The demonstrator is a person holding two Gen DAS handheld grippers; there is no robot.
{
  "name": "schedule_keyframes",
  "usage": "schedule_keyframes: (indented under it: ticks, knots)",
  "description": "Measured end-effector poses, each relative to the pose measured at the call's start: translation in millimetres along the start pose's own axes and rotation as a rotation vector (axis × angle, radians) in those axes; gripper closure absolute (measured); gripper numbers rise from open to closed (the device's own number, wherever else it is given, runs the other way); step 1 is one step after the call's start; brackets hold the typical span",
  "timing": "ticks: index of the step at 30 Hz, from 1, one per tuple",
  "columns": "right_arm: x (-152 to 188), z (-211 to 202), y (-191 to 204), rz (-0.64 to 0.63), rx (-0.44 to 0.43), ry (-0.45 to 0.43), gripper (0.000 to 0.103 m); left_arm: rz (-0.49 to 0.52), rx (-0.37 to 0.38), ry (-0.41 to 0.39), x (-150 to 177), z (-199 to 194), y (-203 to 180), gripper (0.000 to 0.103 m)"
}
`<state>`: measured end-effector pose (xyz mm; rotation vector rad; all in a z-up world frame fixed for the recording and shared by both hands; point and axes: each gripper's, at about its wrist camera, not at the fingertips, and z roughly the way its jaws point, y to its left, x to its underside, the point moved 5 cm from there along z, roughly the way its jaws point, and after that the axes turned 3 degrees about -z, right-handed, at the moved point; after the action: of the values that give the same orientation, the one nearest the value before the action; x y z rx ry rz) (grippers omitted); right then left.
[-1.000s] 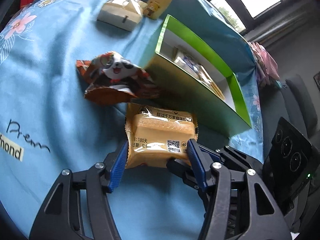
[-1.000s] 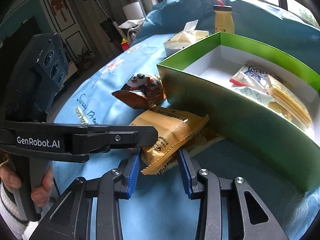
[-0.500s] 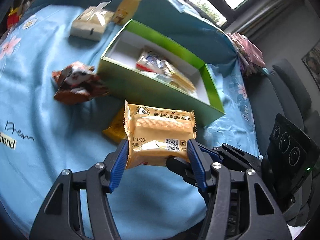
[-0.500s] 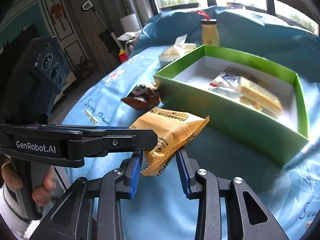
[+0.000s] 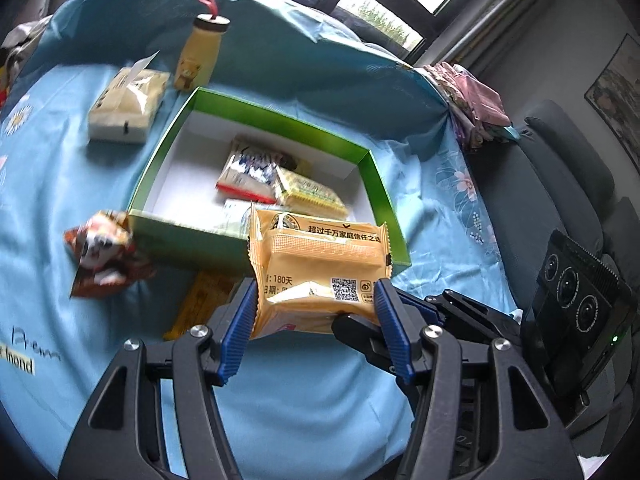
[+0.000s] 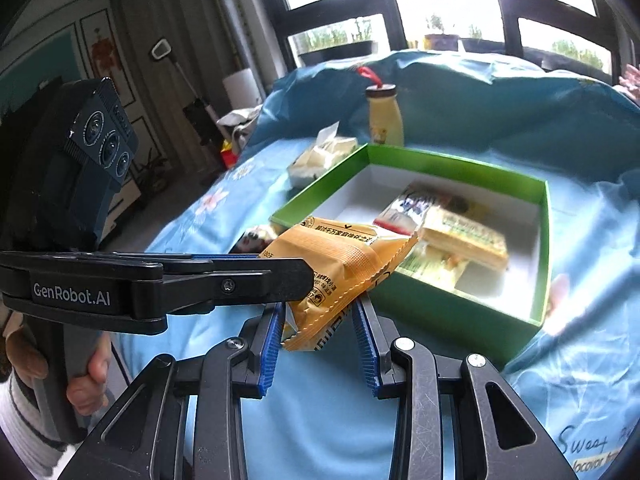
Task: Organize snacks
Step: 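Lift the yellow bread bag over the green box with both tools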
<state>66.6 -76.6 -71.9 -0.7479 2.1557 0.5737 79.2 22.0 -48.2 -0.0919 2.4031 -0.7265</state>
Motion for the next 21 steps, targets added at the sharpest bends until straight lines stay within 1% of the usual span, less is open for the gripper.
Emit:
schedule_keyframes:
  ticks: [8,21]
  knots:
    - [-13.5,1.1,-17.9,0.021,0.009,-0.027,0.066,0.030,-0.003,-0.003,-19.0,9.2,-6.8,0.045]
    - [-24.6,11.2,-38.6,0.048,0.016,-0.038,0.066,0.052,-0.011,0.008,-36.8,26.4,-9.4,0.045]
